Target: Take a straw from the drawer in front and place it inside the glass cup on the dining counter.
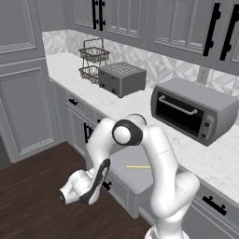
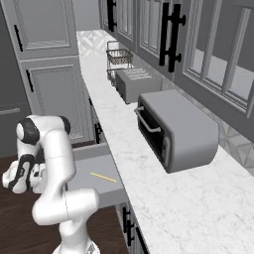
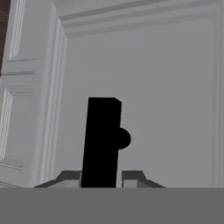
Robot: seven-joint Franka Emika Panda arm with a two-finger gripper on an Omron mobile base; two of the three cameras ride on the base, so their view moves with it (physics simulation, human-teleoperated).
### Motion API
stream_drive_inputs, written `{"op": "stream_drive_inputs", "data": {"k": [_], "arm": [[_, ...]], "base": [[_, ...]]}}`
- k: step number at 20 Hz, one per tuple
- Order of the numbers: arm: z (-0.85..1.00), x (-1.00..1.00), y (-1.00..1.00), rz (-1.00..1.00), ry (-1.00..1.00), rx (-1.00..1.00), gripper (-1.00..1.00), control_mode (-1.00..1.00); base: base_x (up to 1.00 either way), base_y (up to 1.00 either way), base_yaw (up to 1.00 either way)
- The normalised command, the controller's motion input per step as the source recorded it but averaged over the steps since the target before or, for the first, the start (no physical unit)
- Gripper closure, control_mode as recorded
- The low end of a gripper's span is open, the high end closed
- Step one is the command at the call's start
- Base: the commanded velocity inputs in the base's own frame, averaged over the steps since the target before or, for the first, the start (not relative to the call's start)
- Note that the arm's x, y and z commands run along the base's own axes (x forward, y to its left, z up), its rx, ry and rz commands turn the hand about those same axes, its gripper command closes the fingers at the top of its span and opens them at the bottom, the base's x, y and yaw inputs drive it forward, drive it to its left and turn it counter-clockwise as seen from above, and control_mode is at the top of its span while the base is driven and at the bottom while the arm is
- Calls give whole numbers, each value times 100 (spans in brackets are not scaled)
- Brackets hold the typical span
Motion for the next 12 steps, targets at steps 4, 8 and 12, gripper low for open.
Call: {"op": "stream_drive_inputs", "data": {"k": [4,8,12], "arm": [[66,-17,23,0,13,29,-100,-100],[94,-3,0,5,32,65,-100,-100],[88,0,0,6,40,75,-100,-100]], "base": [[0,0,0],[0,0,0],[0,0,0]]}}
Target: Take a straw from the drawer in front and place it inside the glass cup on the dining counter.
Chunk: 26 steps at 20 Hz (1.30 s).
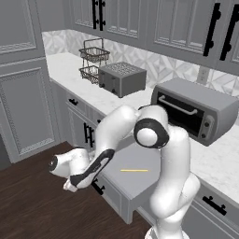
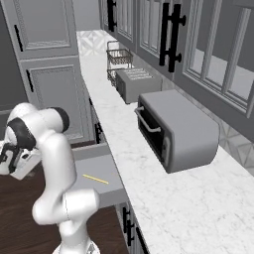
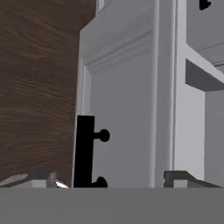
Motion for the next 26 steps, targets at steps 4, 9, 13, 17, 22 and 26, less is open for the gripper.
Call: {"op": "stream_drive_inputs", "data": {"k": [4,9,13,17,22,26], "arm": [[89,-5,-16,2,32,66,-100,-100],[100,-20,-76,0,16,42,-100,-100],[78,-3,-97,0,9,23,-100,-100],[30,2,-86,0,11,5,-100,-100],[0,22,-61,0,18,0,-100,-100],[0,41,-38,0,26,-4,-100,-100]], "base": [[0,0,0],[0,0,0],[0,0,0],[0,0,0],[0,0,0],[0,0,0]]}}
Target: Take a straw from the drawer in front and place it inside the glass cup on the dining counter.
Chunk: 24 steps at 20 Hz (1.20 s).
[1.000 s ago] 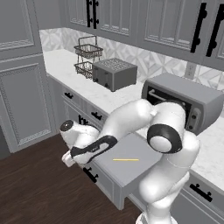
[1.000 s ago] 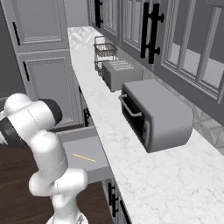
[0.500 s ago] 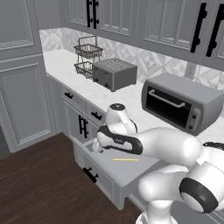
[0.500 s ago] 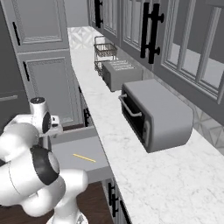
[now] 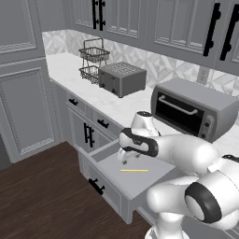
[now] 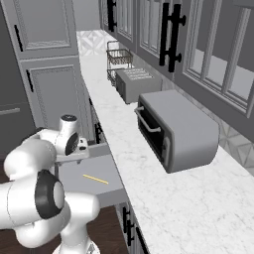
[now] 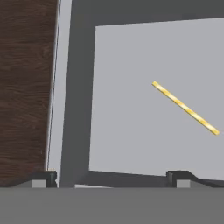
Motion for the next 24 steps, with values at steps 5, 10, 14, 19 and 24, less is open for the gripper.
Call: {"op": "stream_drive_inputs", "data": {"k": [5,10,14,19,24], "arm": [[-21,45,-7,0,28,-14,-100,-100],[-40,23,0,0,14,-25,-100,-100],[-41,0,0,6,0,-18,-100,-100],[-40,1,-3,8,-1,-3,-100,-100],[-29,17,-17,12,-2,0,-100,-100]], "base": [[0,0,0],[0,0,0],[0,0,0],[0,0,0],[0,0,0]]}}
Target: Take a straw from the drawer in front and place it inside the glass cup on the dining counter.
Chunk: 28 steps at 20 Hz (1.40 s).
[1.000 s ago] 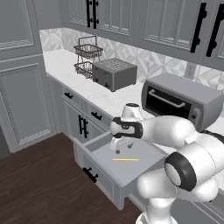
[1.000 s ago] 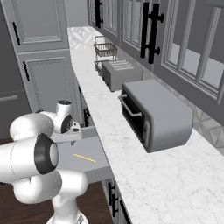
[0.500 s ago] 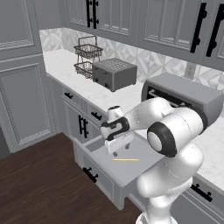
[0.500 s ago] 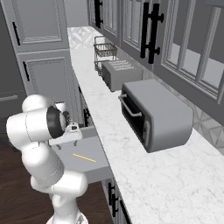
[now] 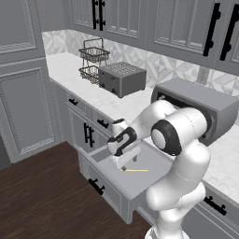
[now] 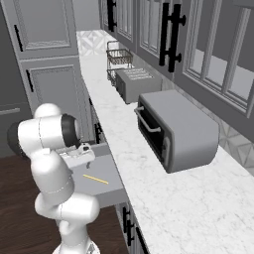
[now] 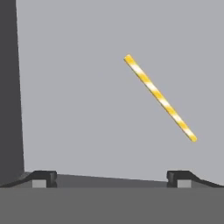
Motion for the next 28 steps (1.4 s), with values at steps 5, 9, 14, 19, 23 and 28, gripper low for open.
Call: {"op": "stream_drive_inputs", "data": {"k": [5,9,14,19,23,28], "arm": [[-27,4,-15,17,-5,0,-100,-100],[-20,1,-3,22,-15,0,-100,-100],[-20,21,0,17,-7,1,-100,-100],[-12,58,0,7,1,9,-100,-100],[-16,53,0,1,11,10,-100,-100],[-32,11,2,0,8,1,-100,-100]], "base": [[0,0,0],[0,0,0],[0,0,0],[0,0,0],[0,0,0],[0,0,0]]}}
